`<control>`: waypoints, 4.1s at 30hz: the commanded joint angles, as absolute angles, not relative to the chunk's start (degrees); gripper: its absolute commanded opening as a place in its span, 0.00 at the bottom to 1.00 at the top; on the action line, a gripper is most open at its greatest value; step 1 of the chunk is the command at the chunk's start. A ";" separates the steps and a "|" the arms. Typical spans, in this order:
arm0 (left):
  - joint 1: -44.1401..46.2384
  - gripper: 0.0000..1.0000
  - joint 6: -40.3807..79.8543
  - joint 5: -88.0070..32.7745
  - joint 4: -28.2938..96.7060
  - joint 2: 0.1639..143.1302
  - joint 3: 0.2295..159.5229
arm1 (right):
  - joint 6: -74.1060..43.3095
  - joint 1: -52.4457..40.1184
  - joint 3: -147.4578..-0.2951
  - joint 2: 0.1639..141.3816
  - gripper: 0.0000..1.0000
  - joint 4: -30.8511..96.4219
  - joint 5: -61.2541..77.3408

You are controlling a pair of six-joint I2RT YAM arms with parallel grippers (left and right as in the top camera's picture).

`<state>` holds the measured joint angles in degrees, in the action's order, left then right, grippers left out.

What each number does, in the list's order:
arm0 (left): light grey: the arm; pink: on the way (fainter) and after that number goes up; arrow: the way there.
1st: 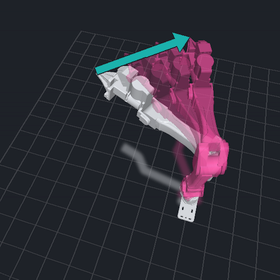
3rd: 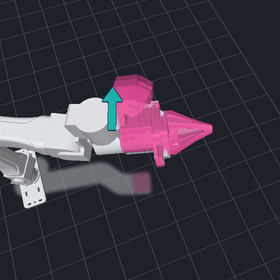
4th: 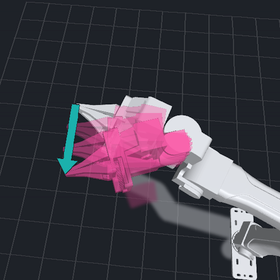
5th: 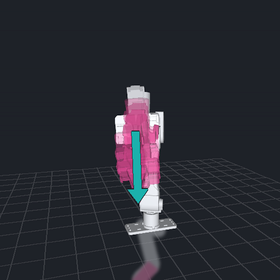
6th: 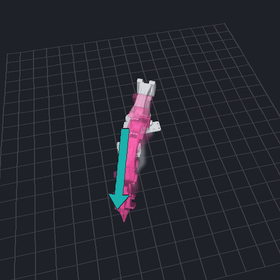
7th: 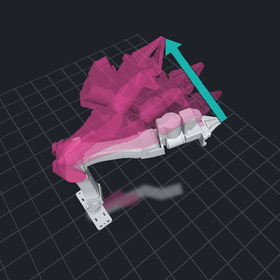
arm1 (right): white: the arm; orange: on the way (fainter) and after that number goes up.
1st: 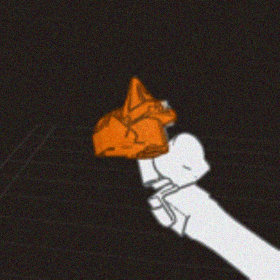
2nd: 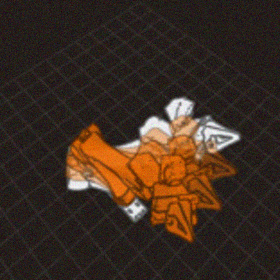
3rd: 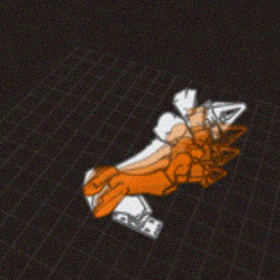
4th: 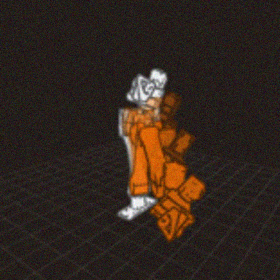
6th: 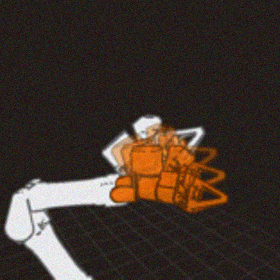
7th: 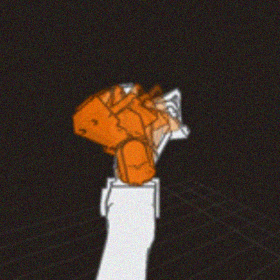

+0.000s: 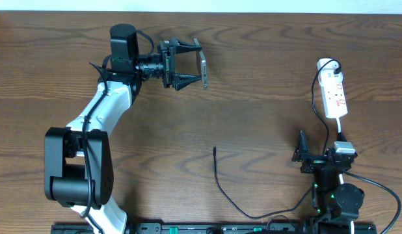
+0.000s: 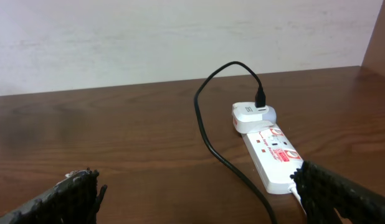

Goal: Plug charger to phone and switch on socket
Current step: 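Move the right gripper from rest toward the held phone, then close the right gripper on the phone's edge beside the left gripper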

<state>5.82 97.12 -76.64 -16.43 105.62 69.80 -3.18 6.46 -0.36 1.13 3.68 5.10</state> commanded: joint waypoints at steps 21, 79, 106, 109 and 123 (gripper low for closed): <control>5.74 0.07 75.46 -73.52 -16.80 103.94 70.96 | -2.50 5.93 -0.32 1.15 0.99 3.99 4.82; 7.25 0.07 70.08 -42.98 10.28 104.09 69.60 | -23.16 -13.41 -54.52 91.61 0.99 -12.34 54.54; 13.47 0.07 78.63 -48.23 9.80 104.09 69.60 | -31.73 -27.29 -54.52 93.08 0.91 -5.50 20.08; 13.80 0.07 79.64 -49.08 9.76 104.09 69.60 | -32.51 -27.81 -54.52 93.08 0.91 -3.81 17.39; 17.12 0.07 79.88 -49.06 9.76 104.07 69.60 | -35.33 -27.86 -54.52 93.08 0.47 -4.05 16.82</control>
